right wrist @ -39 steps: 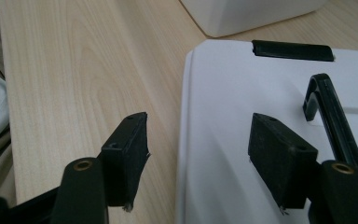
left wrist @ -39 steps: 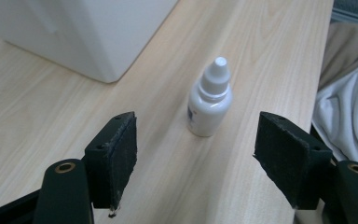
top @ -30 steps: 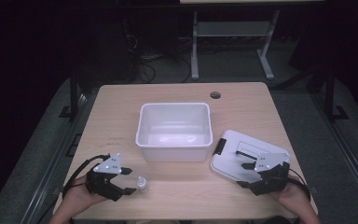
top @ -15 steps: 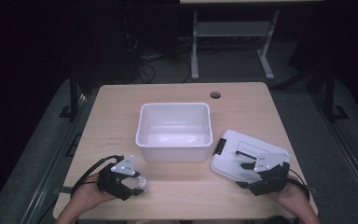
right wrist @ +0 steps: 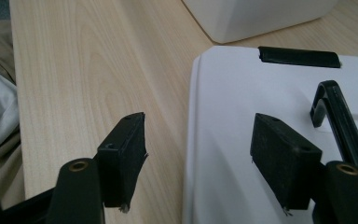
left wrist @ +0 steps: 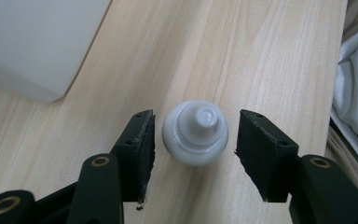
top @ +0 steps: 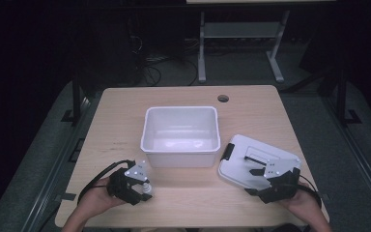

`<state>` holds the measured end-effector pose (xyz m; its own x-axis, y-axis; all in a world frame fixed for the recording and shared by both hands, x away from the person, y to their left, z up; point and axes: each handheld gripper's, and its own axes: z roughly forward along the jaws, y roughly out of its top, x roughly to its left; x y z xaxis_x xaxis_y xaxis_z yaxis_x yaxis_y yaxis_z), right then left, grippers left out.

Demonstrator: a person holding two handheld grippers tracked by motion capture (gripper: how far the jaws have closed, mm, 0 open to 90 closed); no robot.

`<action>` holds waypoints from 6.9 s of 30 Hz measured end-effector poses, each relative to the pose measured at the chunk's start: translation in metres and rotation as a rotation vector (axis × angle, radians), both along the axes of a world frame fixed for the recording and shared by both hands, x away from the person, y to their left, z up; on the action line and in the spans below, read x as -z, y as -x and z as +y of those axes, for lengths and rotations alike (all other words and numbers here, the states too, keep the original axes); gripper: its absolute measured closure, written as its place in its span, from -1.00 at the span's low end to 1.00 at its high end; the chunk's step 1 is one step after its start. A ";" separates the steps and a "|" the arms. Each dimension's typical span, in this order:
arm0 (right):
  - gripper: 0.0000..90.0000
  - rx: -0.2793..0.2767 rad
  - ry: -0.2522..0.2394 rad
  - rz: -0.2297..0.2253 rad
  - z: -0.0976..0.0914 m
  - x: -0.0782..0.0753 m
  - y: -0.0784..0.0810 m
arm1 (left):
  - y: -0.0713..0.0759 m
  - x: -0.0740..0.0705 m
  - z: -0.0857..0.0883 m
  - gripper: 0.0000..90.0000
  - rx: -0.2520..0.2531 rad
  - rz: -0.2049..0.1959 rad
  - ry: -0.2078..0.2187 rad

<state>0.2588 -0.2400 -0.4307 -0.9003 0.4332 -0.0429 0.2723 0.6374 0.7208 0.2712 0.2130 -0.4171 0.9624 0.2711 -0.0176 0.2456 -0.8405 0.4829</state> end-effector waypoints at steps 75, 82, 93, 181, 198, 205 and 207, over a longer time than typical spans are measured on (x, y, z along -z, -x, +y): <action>-0.26 0.010 0.013 -0.005 -0.001 0.001 -0.002 | -0.015 -0.084 -0.006 0.32 0.029 -0.084 0.002; -0.26 0.018 0.007 0.002 -0.001 0.001 -0.001 | -0.023 -0.095 -0.007 0.32 0.027 -0.087 0.009; -0.27 0.021 0.005 -0.003 -0.002 -0.001 -0.001 | -0.038 -0.118 -0.008 0.32 0.021 -0.097 0.020; -0.27 0.033 -0.010 -0.005 -0.011 0.001 -0.003 | -0.122 -0.073 -0.030 0.32 -0.080 -0.030 -0.071; -0.27 0.034 -0.010 -0.003 -0.011 0.001 -0.003 | -0.126 -0.064 -0.038 0.32 -0.076 -0.048 -0.096; -0.27 0.032 -0.007 0.001 -0.011 0.002 -0.003 | -0.128 -0.061 -0.040 0.32 -0.073 -0.049 -0.104; -0.27 0.032 -0.007 0.002 -0.011 0.002 -0.003 | -0.128 -0.061 -0.040 0.32 -0.077 -0.046 -0.105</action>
